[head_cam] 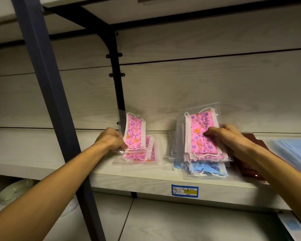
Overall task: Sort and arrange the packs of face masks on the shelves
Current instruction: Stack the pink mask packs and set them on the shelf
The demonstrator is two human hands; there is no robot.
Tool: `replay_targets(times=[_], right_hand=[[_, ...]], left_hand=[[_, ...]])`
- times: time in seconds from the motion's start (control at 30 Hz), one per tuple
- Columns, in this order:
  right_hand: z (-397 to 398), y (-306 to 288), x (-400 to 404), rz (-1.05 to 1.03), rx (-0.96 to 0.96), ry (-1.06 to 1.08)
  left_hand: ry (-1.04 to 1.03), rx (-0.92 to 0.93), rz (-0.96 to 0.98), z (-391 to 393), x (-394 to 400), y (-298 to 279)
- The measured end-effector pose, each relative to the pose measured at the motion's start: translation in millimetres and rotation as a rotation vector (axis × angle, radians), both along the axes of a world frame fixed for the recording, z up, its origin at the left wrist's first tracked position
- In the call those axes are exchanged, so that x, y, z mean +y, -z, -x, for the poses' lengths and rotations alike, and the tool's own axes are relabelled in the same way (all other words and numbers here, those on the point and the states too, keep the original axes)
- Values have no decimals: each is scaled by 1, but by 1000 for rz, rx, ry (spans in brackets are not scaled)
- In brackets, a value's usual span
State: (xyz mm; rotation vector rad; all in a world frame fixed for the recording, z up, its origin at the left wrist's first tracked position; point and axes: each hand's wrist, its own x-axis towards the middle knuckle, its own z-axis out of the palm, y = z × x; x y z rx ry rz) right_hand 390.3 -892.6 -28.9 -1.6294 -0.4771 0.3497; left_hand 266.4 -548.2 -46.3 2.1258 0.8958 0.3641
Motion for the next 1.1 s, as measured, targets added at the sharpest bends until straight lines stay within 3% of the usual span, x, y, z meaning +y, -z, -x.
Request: replay_targets(times=[0.17, 0.3, 0.43, 0.57, 0.63, 0.8, 0.93, 1.03, 1.1], right_hand=[[7, -8, 0, -15, 17, -25], [4, -9, 2, -19, 19, -16], [1, -6, 6, -2, 12, -49], [4, -7, 10, 23, -4, -77], [4, -6, 10, 27, -17, -87], [-1, -1, 15, 63, -55, -65], [-1, 0, 17, 84, -66, -43], [2, 1, 17, 103, -78, -31], [4, 2, 17, 102, -78, -49]], left_hand=[[-49, -164, 101, 7, -10, -19], [-76, -354, 408, 13, -12, -28], [-27, -326, 681, 14, -16, -25], [12, -321, 780, 11, -18, -14], [26, -236, 713, 10, -22, -7], [3, -3, 106, 3, -38, 5], [29, 103, 34, 3, -46, 4], [4, 226, -151, 7, -50, 3], [-5, 252, -149, 7, -49, -1]])
